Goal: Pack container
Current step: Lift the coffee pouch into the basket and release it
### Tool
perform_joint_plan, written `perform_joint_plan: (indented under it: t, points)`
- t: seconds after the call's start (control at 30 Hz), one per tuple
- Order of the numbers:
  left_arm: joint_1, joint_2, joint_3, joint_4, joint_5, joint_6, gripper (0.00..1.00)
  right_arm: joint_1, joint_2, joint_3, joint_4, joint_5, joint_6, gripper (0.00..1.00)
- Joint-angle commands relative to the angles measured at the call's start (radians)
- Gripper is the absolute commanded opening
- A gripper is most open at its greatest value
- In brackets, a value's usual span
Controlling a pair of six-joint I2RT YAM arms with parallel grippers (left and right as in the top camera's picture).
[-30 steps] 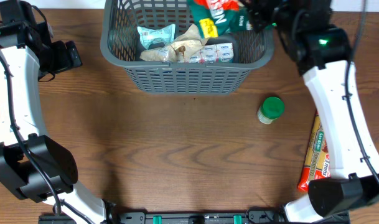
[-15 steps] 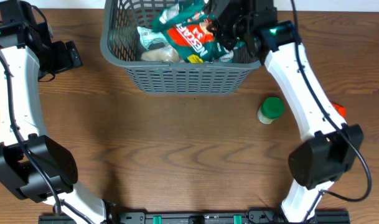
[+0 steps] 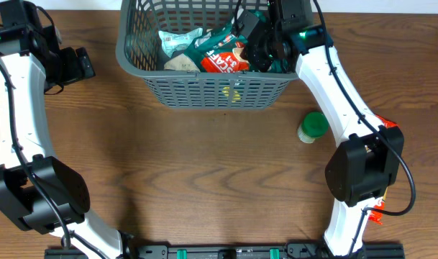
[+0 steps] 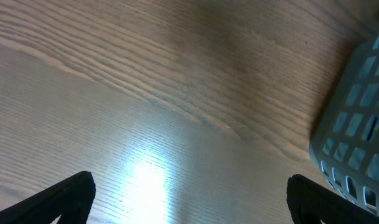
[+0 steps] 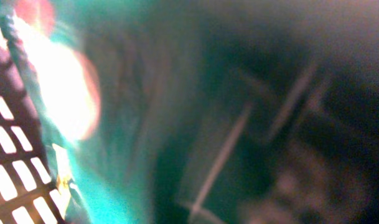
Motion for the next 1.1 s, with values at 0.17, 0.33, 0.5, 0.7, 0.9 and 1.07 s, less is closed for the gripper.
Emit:
perform_joint_plan:
  t: [0.17,0.33,0.5,0.7,0.9,1.07]
  points:
    - [0.002,0.0,0.0,-0.003,-0.001,0.014,0.99,-0.002,-0.033,0.047,0.001,-0.012,0.006,0.88]
    - [0.002,0.0,0.0,-0.003,-0.001,0.014,0.99,-0.003,-0.08,0.085,0.019,-0.007,0.04,0.99]
    - [0.002,0.0,0.0,-0.003,-0.001,0.014,0.99,-0.016,-0.133,0.238,0.028,0.145,0.288,0.99]
    - [0.002,0.0,0.0,-0.003,-0.001,0.014,0.99,-0.101,-0.16,0.488,-0.214,0.385,0.733,0.99]
    - [0.002,0.0,0.0,-0.003,0.0,0.014,0.99,-0.298,-0.214,0.548,-0.557,0.416,0.938,0.99]
    - [0.002,0.0,0.0,-0.003,0.0,0.014,0.99,-0.49,-0.232,0.548,-0.81,0.391,1.069,0.99]
